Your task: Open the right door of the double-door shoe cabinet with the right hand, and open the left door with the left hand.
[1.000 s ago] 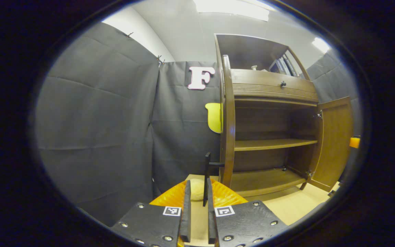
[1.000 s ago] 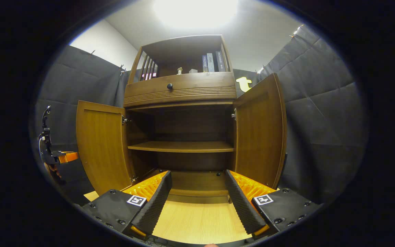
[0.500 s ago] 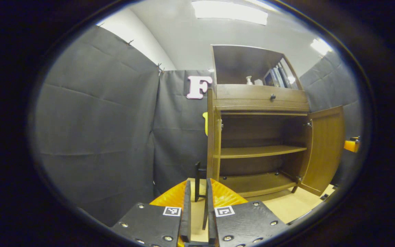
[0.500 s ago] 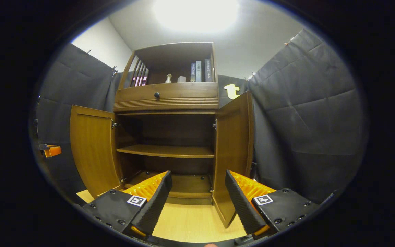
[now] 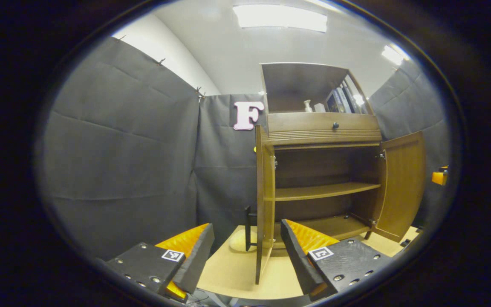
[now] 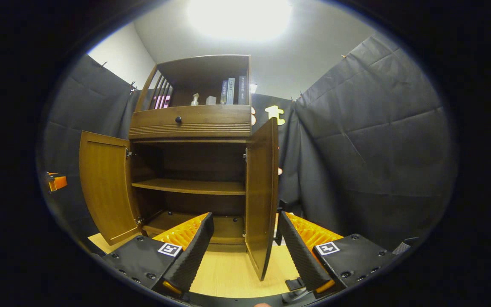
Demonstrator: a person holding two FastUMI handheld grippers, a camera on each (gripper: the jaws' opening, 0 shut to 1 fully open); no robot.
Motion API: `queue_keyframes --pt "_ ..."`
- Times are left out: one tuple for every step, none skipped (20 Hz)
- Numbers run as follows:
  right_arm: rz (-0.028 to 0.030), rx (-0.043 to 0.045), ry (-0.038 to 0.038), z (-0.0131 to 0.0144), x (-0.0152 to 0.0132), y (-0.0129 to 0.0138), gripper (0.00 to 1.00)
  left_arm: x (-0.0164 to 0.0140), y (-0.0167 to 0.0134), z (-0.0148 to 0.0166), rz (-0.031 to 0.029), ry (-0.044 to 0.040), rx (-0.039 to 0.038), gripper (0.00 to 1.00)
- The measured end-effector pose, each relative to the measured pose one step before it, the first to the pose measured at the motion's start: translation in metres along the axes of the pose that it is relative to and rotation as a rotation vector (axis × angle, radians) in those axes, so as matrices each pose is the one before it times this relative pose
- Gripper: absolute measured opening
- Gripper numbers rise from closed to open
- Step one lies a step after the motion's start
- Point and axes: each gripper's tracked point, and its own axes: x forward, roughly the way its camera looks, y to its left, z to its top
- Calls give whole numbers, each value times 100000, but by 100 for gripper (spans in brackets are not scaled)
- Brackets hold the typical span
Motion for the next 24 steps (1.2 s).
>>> queue_keyframes --pt "-486 90 -84 66 -100 -278 92 -93 0 190 53 -405 -520 92" --pt "-336 194 -252 81 -93 -203 92 -314 106 229 241 -485 224 92" --pt "-325 196 -310 91 -16 -204 93 -42 153 236 555 -526 659 92" --pt "3 258 -137 27 10 -113 92 -75 103 60 491 -63 573 92" --pt "-19 280 -107 47 77 -60 93 24 11 70 179 -74 254 92" --pt "176 131 -151 14 -5 33 93 70 -30 55 252 -265 85 92" --pt "97 -133 -88 4 61 16 93 80 -74 109 47 -272 80 92" --pt "36 -192 -208 -41 32 -70 93 -23 19 9 267 -128 230 92" --pt "177 -92 -224 33 52 -9 93 -28 -116 74 70 -361 377 92" --pt "173 53 -105 -16 70 14 98 63 -14 -150 96 80 394 92" --pt "-84 219 62 -15 125 -86 93 172 -44 -185 109 298 115 92" --pt "-70 328 54 -41 21 -102 93 -38 -109 18 -181 78 -34 92" --pt "-300 348 -61 -33 70 -108 93 160 -129 14 -233 102 43 92" --pt "-429 244 88 -71 38 -182 93 41 -78 9 -31 65 143 92" --pt "-269 253 19 -94 15 -118 93 46 -93 46 -142 -151 177 92" --pt "-61 304 -33 -87 -73 -104 93 65 -57 197 -19 -311 122 92" --pt "-272 -102 -88 27 -33 -109 93 75 -13 271 6 -571 82 92" --pt "-370 -468 -40 -50 -25 -133 93 46 -40 67 60 -451 -48 92" --pt "-116 -370 -131 16 -123 -49 93 49 -93 200 -159 -241 -151 92" --pt "74 -56 -194 59 23 10 92 -16 -94 49 -290 -288 -40 92" --pt "230 97 -113 105 -2 74 93 -26 -56 175 -29 -416 236 92" --pt "168 54 -32 -4 -133 14 93 -114 46 57 94 -543 276 92" --pt "122 -81 -358 103 -56 53 93 46 -46 -18 11 -297 100 92" --pt "87 -244 -577 44 -190 -12 98 29 10 -84 -185 180 136 92"
